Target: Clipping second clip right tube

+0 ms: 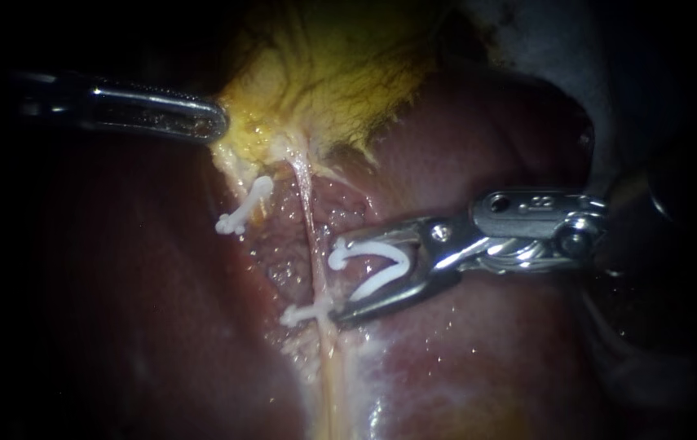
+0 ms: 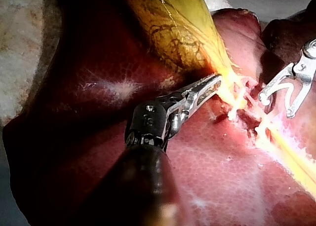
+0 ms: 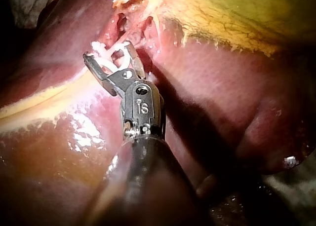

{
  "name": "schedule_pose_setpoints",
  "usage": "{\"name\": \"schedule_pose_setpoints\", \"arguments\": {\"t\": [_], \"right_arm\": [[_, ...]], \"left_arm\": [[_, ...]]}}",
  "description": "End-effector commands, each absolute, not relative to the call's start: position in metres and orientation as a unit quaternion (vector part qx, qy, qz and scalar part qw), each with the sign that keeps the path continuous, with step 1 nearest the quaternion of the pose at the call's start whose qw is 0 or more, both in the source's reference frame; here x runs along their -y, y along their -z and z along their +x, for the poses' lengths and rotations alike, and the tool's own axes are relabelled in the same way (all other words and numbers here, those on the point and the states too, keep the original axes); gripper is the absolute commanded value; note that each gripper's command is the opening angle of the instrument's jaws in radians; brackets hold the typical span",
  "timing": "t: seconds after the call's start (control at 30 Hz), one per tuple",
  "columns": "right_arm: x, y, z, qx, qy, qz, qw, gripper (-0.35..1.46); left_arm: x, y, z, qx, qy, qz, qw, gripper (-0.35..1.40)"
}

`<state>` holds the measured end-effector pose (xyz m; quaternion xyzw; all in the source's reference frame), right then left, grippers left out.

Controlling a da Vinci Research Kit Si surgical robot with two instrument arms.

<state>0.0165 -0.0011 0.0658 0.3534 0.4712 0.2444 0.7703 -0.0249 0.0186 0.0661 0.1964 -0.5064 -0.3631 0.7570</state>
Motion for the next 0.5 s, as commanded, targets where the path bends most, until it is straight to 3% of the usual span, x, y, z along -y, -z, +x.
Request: {"name": "schedule_pose_setpoints", "arguments": {"t": [0.03,0.27,0.5], "right_arm": [[0.0012,-0.066,0.0165,-0.47,-0.246,0.354,0.77,0.54],[0.001,-0.0674,0.0175,-0.472,-0.263,0.365,0.758,0.53],[0.0013,-0.0685,0.0183,-0.475,-0.254,0.407,0.738,0.53]], "left_arm": [[-0.0186,-0.0661,-0.0249,0.506,0.363,0.196,0.757,-0.35],[-0.0186,-0.0661,-0.0249,0.506,0.363,0.196,0.757,-0.35],[-0.0185,-0.0662,-0.025,0.506,0.363,0.195,0.757,-0.35]]}}
